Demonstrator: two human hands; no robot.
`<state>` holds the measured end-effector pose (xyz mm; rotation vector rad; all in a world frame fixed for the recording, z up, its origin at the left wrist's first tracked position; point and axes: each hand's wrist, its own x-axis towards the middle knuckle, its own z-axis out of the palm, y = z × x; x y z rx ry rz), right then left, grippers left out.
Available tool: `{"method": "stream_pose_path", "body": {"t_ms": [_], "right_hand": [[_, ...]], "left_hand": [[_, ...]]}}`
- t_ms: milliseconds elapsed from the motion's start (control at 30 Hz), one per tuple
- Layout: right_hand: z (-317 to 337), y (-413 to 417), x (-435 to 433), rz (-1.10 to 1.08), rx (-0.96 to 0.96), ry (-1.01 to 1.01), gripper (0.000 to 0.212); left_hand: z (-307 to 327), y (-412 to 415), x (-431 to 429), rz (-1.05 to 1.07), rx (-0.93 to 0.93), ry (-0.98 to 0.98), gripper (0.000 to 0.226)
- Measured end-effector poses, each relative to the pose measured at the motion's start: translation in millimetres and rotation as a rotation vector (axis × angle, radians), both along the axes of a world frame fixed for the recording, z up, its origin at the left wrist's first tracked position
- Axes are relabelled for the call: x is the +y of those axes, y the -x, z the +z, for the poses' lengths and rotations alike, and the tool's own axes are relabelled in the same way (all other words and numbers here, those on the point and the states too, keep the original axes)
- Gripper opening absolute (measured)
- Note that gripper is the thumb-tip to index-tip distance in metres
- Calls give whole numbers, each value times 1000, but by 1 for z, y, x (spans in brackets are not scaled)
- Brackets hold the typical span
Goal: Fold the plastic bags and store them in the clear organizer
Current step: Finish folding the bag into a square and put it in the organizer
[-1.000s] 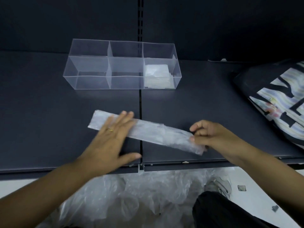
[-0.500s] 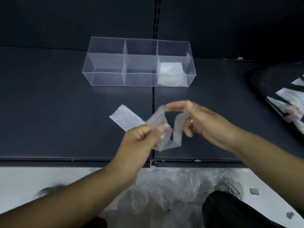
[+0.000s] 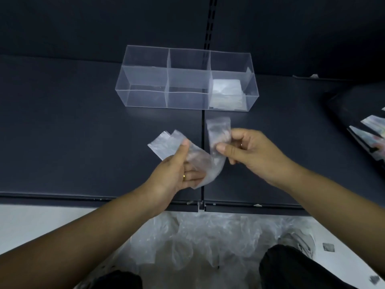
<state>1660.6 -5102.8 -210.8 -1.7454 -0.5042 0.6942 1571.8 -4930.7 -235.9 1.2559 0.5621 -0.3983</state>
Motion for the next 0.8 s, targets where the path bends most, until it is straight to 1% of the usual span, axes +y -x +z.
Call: {"method": "stream_pose_path", "body": {"t_ms": [67,100,133,200,267,333,400,433,467,533,567,633,700,800], "right_hand": [[5,-1,4,44,-94,55,10],[7,-2,6,72,-138,87,11],[9,-4,8,96,-181,116,12],[13,-6,14,126,-233,138,10],[16,-8,21,129,-241,134,9],[17,-9,26,123,-233,125,10],[13,-9,29,90,-225,115,15],[11,-9,30,69,-178,94,23],[8,-9,28,63,-85,56,35],[0,-6,20,105,173,-38,53],[-4,-3,15,142,267,-52,56],[-14,6,6,206,334,-14,57],[-25,14,2,188,327,50,54],[-34,23,1,94,299,106,35]], "left_hand": [[6,0,-1,-119,-68,-25,94],[8,0,-1,-162,-112,-52,98],[10,0,-2,-199,-156,-94,96],[11,-1,-3,-263,-232,-201,79],[12,-2,-6,-291,-296,-251,61],[11,-2,-8,-263,-327,-271,51],[11,-2,-8,-209,-305,-294,42],[10,-2,-8,-179,-289,-293,38],[10,-2,-7,-149,-266,-278,33],[11,-2,-4,-89,-206,-225,31],[11,-2,-2,-61,-183,-194,31],[10,-2,2,-40,-154,-138,30],[7,-2,3,-38,-141,-80,30],[0,0,2,-10,-120,-4,27]]}}
